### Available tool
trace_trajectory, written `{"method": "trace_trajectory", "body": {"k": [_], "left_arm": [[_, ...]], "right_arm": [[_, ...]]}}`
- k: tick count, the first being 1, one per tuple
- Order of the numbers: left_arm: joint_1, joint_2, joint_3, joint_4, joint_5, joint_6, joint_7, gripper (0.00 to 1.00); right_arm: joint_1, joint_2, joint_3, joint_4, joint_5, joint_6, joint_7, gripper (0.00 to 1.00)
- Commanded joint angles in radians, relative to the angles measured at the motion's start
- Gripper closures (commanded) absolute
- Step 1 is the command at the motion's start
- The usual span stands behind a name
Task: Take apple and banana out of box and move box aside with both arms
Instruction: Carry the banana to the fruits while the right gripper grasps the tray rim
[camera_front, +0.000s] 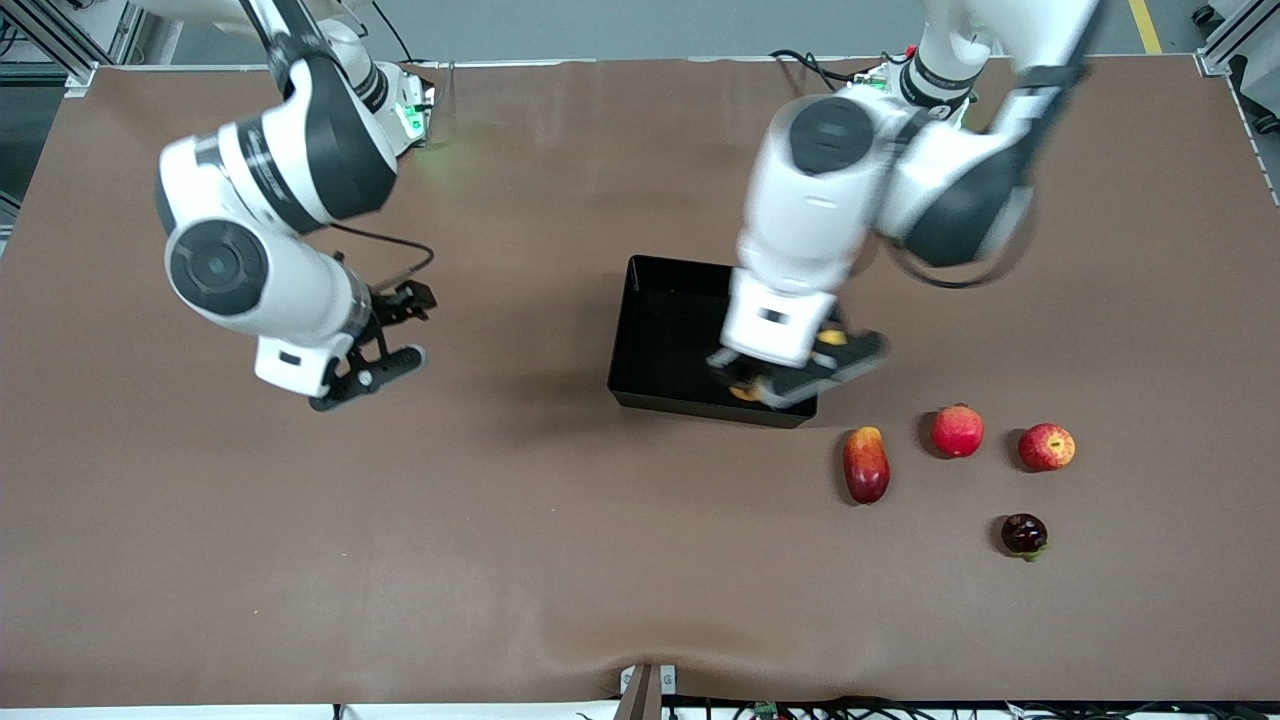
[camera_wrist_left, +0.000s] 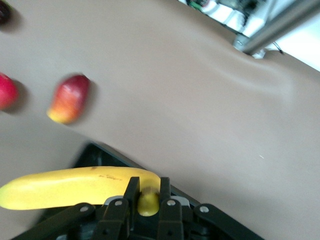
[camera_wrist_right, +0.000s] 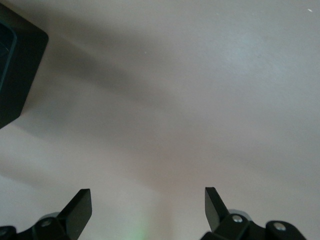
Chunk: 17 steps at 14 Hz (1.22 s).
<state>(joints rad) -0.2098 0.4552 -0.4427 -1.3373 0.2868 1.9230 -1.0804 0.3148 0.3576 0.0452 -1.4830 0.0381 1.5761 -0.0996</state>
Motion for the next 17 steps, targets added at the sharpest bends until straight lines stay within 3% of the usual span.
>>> {"method": "trace_trajectory", "body": {"k": [1,5,8,11,14,17], "left_arm": [[0.110,-0.024,-0.010,-0.042,-0.037,-0.050,0.165,1.00],[0.219,0.009,-0.008,-0.071,-0.034,-0.068,0.565,1.00],[0.228,0.075,-0.008,-0.065,-0.031,-0.030,0.794,1.00],[0.213,0.127,-0.007,-0.068,-0.020,0.030,1.003,1.00],[0.213,0.146,-0.005,-0.089,-0.017,0.030,1.218,1.00],[0.227,0.132,-0.005,-0.158,-0.017,0.018,1.375,1.00]], "right_arm": [[0.067,0.027,-0.004,0.032,0.019,0.033,0.125,0.00],[0.232,0.038,-0.005,-0.031,0.011,0.155,0.461,0.00],[0.315,0.050,-0.004,-0.163,0.016,0.362,0.630,0.00],[0.400,0.122,-0.005,-0.192,0.016,0.481,0.806,0.00],[0.478,0.230,-0.007,-0.200,0.002,0.651,0.911,0.00],[0.495,0.253,-0.011,-0.238,-0.009,0.720,0.925,0.00]]}}
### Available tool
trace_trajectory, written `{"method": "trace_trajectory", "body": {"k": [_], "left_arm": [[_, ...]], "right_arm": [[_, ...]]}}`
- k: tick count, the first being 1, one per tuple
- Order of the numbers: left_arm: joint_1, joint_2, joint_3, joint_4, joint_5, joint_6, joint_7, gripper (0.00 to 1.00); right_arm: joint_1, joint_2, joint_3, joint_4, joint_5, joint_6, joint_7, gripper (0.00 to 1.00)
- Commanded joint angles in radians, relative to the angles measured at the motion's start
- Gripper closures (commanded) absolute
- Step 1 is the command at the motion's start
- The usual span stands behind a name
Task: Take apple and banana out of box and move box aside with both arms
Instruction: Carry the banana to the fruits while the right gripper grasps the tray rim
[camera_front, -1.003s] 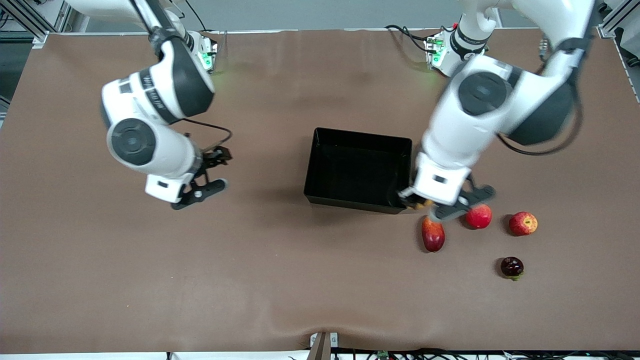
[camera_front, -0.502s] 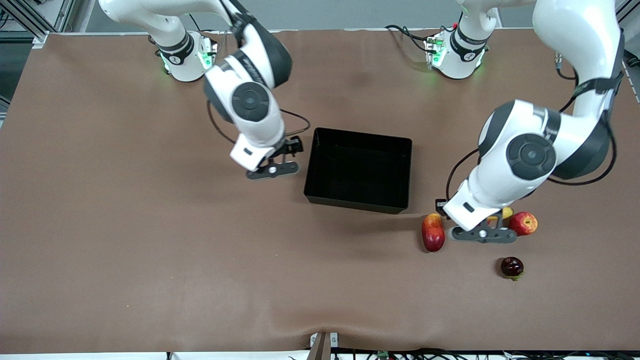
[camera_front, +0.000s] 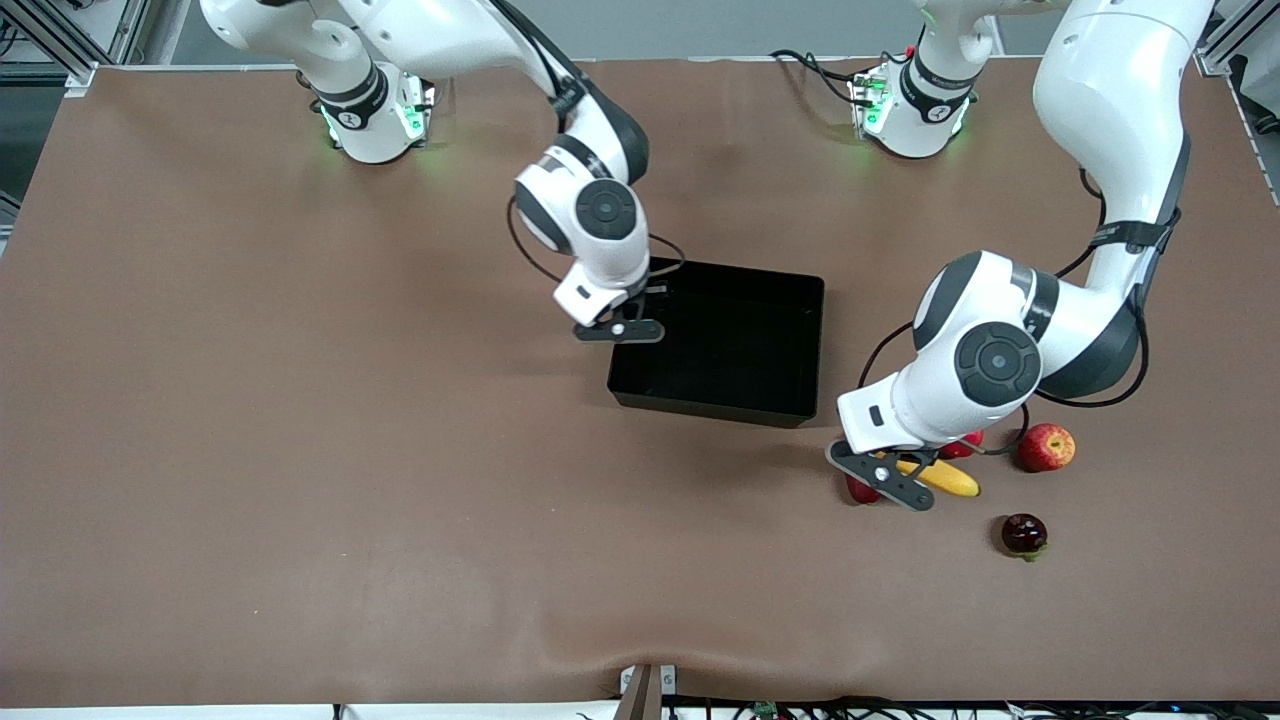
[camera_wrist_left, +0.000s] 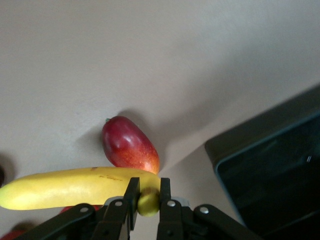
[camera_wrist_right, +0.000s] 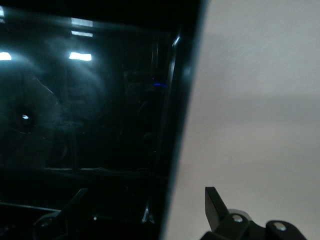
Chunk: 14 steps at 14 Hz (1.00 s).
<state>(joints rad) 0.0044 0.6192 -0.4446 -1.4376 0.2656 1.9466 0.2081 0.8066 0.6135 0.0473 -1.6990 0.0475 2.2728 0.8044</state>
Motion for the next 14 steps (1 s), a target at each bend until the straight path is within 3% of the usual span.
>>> {"method": "trace_trajectory", "body": {"k": [1,2,4,5,9,14], "left_arm": [[0.013,-0.048,-0.002,-0.091,0.004,-0.009,0.123,1.00],[0.014,-0.058,0.000,-0.122,0.006,-0.009,0.157,1.00],[0.026,-0.059,0.000,-0.155,0.055,-0.009,0.250,1.00],[0.031,-0.062,-0.002,-0.171,0.070,-0.009,0.287,1.00],[0.071,-0.081,-0.006,-0.222,0.075,0.005,0.425,1.00],[0.077,-0.078,-0.006,-0.317,0.127,0.112,0.427,1.00]], "right_arm": [[0.003,-0.003,-0.015,-0.037,-0.023,0.046,0.021,0.00],[0.003,-0.003,-0.014,-0.060,-0.023,0.088,0.021,0.11],[-0.001,-0.003,-0.014,-0.109,-0.021,0.190,0.030,0.88],[-0.004,-0.003,-0.012,-0.120,-0.021,0.212,0.048,1.00],[-0.009,-0.008,-0.012,-0.119,-0.020,0.206,0.062,1.00],[-0.026,-0.064,-0.012,-0.119,-0.020,0.146,0.056,1.00]]}}
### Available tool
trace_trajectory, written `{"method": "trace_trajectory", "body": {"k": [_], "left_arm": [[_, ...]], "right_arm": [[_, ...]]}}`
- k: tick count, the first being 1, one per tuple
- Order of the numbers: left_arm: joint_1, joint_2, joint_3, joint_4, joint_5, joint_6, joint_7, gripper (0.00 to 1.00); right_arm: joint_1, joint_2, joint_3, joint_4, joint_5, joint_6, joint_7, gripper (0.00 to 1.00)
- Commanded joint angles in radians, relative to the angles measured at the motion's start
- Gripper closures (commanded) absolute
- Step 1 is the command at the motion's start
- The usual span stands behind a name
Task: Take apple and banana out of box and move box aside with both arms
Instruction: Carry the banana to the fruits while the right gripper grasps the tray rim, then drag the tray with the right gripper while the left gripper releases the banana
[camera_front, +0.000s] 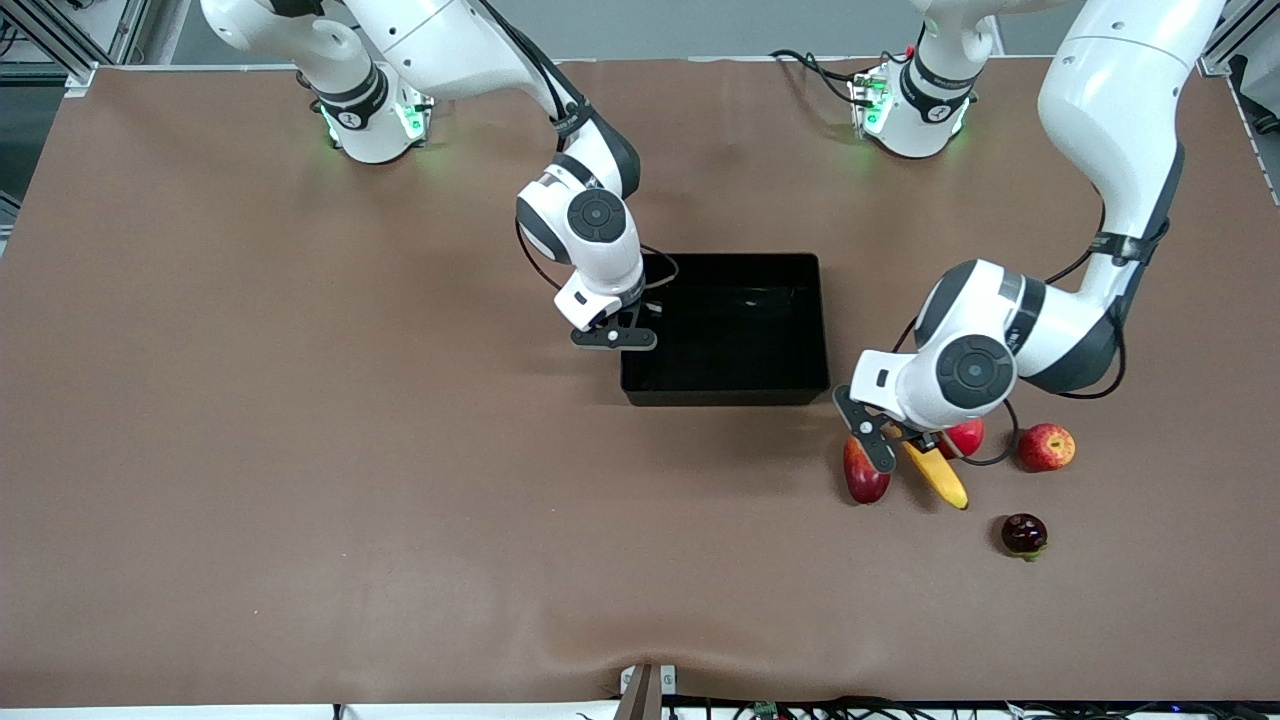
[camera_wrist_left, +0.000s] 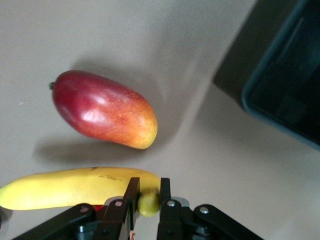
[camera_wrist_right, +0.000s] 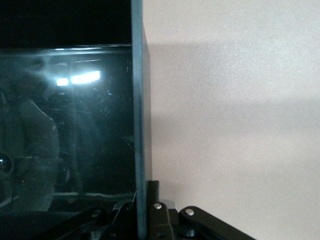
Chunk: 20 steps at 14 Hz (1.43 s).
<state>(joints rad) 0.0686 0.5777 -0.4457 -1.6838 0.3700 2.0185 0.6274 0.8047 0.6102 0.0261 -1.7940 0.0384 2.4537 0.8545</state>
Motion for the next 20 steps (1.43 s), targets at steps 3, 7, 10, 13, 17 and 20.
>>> {"method": "trace_trajectory", "body": {"k": [3,7,10,13,17,20], "left_arm": [[0.039,-0.039,-0.007,-0.105,0.024,0.052,0.014,1.00],[0.037,-0.027,-0.007,-0.099,0.017,0.078,-0.003,0.03],[0.036,-0.035,-0.024,-0.080,0.007,0.077,-0.005,0.00],[0.037,-0.061,-0.054,-0.018,-0.029,0.016,-0.041,0.00],[0.037,-0.111,-0.056,0.197,-0.129,-0.252,-0.109,0.00],[0.063,-0.194,-0.047,0.242,-0.129,-0.329,-0.282,0.00]], "right_arm": [[-0.061,-0.131,0.009,-0.021,-0.011,-0.110,0.000,1.00],[-0.143,-0.265,0.008,-0.022,-0.011,-0.270,-0.079,1.00],[-0.251,-0.357,0.008,-0.025,-0.011,-0.407,-0.150,1.00],[-0.333,-0.424,0.008,-0.053,-0.011,-0.476,-0.178,1.00],[-0.484,-0.481,0.008,-0.146,-0.011,-0.472,-0.339,1.00],[-0.617,-0.465,0.008,-0.150,-0.011,-0.457,-0.506,1.00]]}}
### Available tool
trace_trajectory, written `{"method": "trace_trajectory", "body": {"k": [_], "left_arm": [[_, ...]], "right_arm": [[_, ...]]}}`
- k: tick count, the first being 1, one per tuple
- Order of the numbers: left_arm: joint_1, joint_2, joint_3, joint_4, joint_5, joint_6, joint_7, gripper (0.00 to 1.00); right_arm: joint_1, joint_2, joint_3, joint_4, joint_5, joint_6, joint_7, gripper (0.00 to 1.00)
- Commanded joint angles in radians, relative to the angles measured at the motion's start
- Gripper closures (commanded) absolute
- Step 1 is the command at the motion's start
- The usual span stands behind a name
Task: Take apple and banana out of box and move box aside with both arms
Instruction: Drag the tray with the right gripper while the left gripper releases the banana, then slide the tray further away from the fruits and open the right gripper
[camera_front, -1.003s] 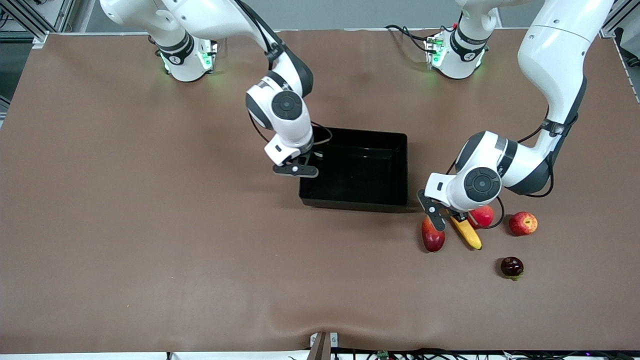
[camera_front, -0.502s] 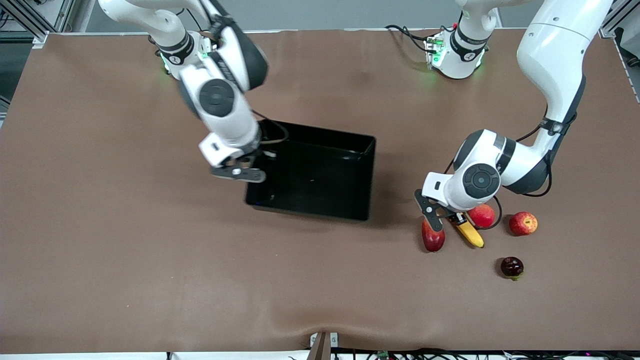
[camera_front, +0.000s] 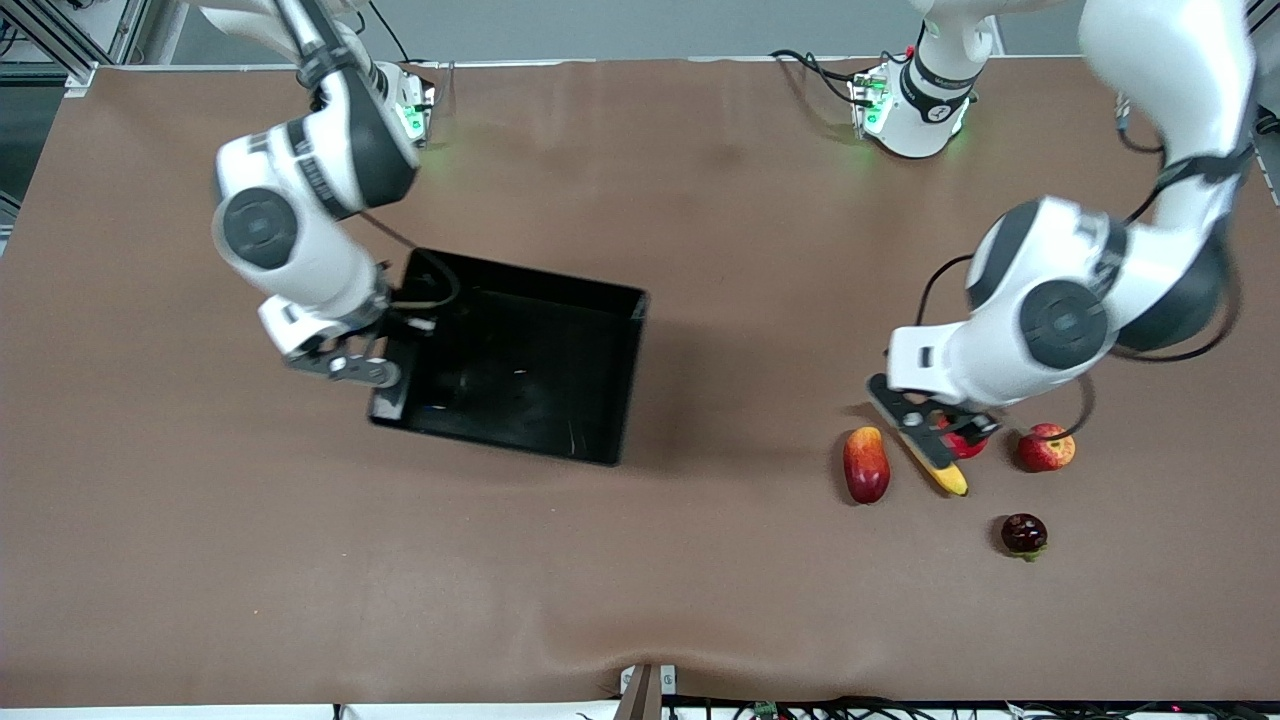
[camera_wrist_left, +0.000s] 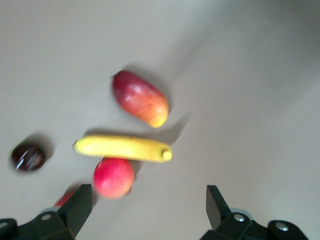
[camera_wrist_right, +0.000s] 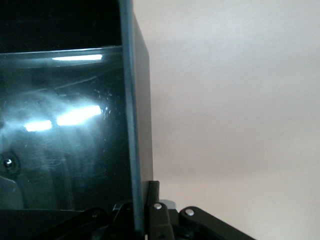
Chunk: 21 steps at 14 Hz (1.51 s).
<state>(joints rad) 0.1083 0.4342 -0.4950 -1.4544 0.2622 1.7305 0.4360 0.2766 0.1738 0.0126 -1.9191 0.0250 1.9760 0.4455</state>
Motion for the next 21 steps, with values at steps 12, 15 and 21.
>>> {"method": "trace_trajectory", "body": {"k": [12,15,21], "left_arm": [[0.240,-0.232,-0.001,0.068,-0.092,-0.188,-0.422,0.00],[0.193,-0.308,0.068,0.036,-0.116,-0.230,-0.456,0.00],[-0.104,-0.446,0.441,-0.110,-0.230,-0.236,-0.474,0.00]], "right_arm": [[-0.482,0.102,0.021,-0.032,0.004,0.096,-0.593,1.00],[-0.539,0.154,0.021,-0.032,0.004,0.141,-0.639,1.00],[-0.622,0.233,0.023,-0.032,0.015,0.224,-0.712,1.00]]}}
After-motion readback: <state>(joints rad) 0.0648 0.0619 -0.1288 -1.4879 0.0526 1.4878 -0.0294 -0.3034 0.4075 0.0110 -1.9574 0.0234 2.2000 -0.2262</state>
